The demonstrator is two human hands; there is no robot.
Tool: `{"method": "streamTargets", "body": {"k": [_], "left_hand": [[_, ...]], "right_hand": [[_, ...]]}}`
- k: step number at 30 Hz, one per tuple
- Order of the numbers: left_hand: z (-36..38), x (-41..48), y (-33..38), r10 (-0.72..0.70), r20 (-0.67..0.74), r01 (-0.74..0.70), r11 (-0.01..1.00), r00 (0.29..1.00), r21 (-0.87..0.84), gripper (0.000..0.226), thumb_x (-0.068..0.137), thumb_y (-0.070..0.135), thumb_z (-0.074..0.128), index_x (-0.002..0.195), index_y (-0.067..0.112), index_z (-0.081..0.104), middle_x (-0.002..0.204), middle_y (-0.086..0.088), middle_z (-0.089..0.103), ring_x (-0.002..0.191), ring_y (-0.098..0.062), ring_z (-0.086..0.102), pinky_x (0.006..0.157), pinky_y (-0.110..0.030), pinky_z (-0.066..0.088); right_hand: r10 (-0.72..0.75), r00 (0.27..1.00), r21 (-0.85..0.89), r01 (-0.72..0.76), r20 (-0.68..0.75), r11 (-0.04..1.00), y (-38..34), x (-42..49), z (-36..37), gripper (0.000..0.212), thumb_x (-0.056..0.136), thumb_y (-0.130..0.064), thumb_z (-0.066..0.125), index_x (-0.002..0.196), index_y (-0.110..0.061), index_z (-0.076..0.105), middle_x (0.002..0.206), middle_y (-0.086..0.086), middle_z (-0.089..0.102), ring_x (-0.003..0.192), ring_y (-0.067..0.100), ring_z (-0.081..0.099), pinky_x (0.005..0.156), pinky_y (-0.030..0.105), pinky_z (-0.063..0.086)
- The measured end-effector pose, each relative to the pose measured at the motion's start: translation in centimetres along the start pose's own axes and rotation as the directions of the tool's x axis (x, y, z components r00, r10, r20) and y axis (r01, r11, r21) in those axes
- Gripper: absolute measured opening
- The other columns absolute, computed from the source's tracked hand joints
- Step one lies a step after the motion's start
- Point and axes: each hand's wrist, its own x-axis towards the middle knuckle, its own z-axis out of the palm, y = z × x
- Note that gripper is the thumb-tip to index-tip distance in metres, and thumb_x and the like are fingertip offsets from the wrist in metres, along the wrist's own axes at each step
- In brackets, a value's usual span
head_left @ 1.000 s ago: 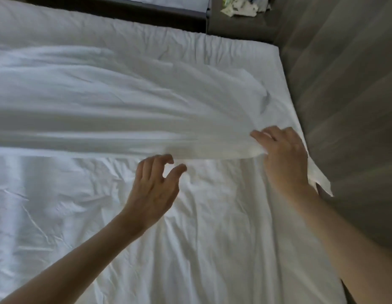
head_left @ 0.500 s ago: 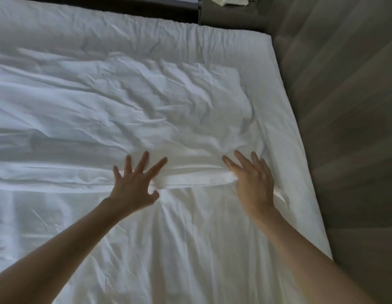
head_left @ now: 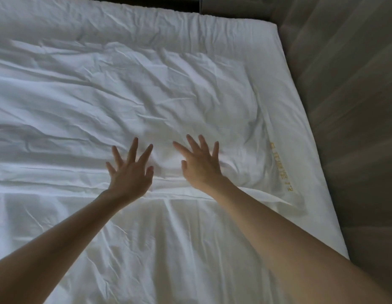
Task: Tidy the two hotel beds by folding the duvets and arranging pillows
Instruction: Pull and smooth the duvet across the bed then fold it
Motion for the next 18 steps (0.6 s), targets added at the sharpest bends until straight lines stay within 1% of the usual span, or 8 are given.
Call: {"method": "streamTargets", "body": {"k": [3, 5, 7, 9, 11, 13, 16, 18], "left_hand": [[2.2, 0.7, -0.6, -0.032, 0.047, 0.031, 0.999, 0.998, 0.026, 0.056, 0.101, 0.046, 0.028, 0.150, 0.049, 0.000, 0.158, 0.011, -0.023, 0.140, -0.045, -0.026, 0.111, -0.067, -0.003], [3.3, 0.8, -0.8, -0.026, 0.042, 0.025, 0.999, 0.999, 0.039, 0.056, 0.100, 0.048, 0.027, 0.149, 0.051, -0.001, 0.158, 0.012, -0.024, 0.139, -0.046, -0.028, 0.109, -0.068, -0.006], [4.0, 0.6, -0.6, -0.008, 0.037, 0.006, 0.998, 0.999, 0.055, 0.054, 0.099, 0.051, 0.026, 0.147, 0.054, 0.000, 0.158, 0.014, -0.022, 0.137, -0.048, -0.028, 0.106, -0.071, -0.007], [4.4, 0.5, -0.3, 0.014, 0.058, -0.018, 0.998, 0.998, 0.065, 0.054, 0.098, 0.054, 0.026, 0.146, 0.056, 0.001, 0.158, 0.017, -0.021, 0.136, -0.051, -0.028, 0.105, -0.072, -0.007], [4.3, 0.3, 0.2, 0.038, 0.118, -0.046, 0.997, 0.992, 0.063, 0.055, 0.097, 0.057, 0.028, 0.146, 0.057, 0.003, 0.157, 0.019, -0.020, 0.137, -0.050, -0.026, 0.106, -0.072, -0.006], [3.5, 0.0, 0.9, 0.078, 0.184, -0.092, 0.994, 0.980, 0.066, 0.055, 0.096, 0.059, 0.031, 0.145, 0.058, 0.006, 0.158, 0.020, -0.014, 0.141, -0.049, -0.017, 0.109, -0.071, 0.001], [1.4, -1.2, 2.0, 0.201, 0.229, -0.232, 0.966, 0.952, 0.117, 0.056, 0.098, 0.053, 0.036, 0.147, 0.054, 0.009, 0.161, 0.015, 0.001, 0.146, -0.038, 0.008, 0.111, -0.068, 0.014], [0.0, -2.6, 2.6, 0.223, 0.221, -0.258, 0.955, 0.949, 0.145, 0.056, 0.100, 0.050, 0.035, 0.149, 0.050, 0.009, 0.162, 0.011, 0.003, 0.148, -0.034, 0.008, 0.113, -0.065, 0.014]], "right_hand": [[0.078, 0.996, -0.103, -0.074, 0.043, 0.992, 2.8, 0.9, 3.2, 0.053, 0.100, -0.054, 0.025, 0.148, -0.052, 0.004, 0.161, -0.013, -0.011, 0.146, 0.030, -0.020, 0.104, 0.074, -0.014], [0.238, 0.971, -0.144, -0.233, 0.019, 0.962, 6.3, 0.1, 4.1, 0.061, 0.091, -0.072, 0.015, 0.145, -0.057, -0.009, 0.158, -0.019, -0.021, 0.144, 0.035, -0.025, 0.101, 0.076, -0.014], [0.428, 0.904, -0.058, -0.426, 0.016, 0.903, 9.8, -1.4, 4.2, 0.068, 0.084, -0.081, 0.014, 0.141, -0.060, -0.017, 0.156, -0.020, -0.026, 0.142, 0.043, -0.023, 0.101, 0.077, -0.008], [0.555, 0.828, 0.085, -0.560, 0.081, 0.824, 12.3, -2.8, 4.2, 0.071, 0.083, -0.082, 0.019, 0.139, -0.061, -0.020, 0.157, -0.017, -0.024, 0.143, 0.045, -0.017, 0.103, 0.078, 0.000], [0.572, 0.806, 0.170, -0.591, 0.152, 0.789, 13.7, -3.9, 4.1, 0.071, 0.087, -0.077, 0.023, 0.142, -0.058, -0.017, 0.159, -0.015, -0.019, 0.146, 0.040, -0.012, 0.106, 0.075, 0.007], [0.545, 0.811, 0.208, -0.583, 0.213, 0.786, 14.2, -4.6, 3.6, 0.069, 0.092, -0.070, 0.026, 0.145, -0.053, -0.015, 0.161, -0.011, -0.016, 0.147, 0.036, -0.009, 0.110, 0.069, 0.009], [0.511, 0.822, 0.223, -0.563, 0.253, 0.795, 13.9, -5.8, 2.0, 0.068, 0.097, -0.059, 0.031, 0.149, -0.047, -0.012, 0.162, -0.004, -0.012, 0.148, 0.036, -0.007, 0.115, 0.061, 0.007], [0.479, 0.855, 0.210, -0.514, 0.199, 0.831, 12.7, -7.5, 0.7, 0.063, 0.100, -0.053, 0.032, 0.150, -0.047, -0.006, 0.163, -0.004, -0.007, 0.148, 0.033, -0.003, 0.117, 0.058, 0.008]]}}
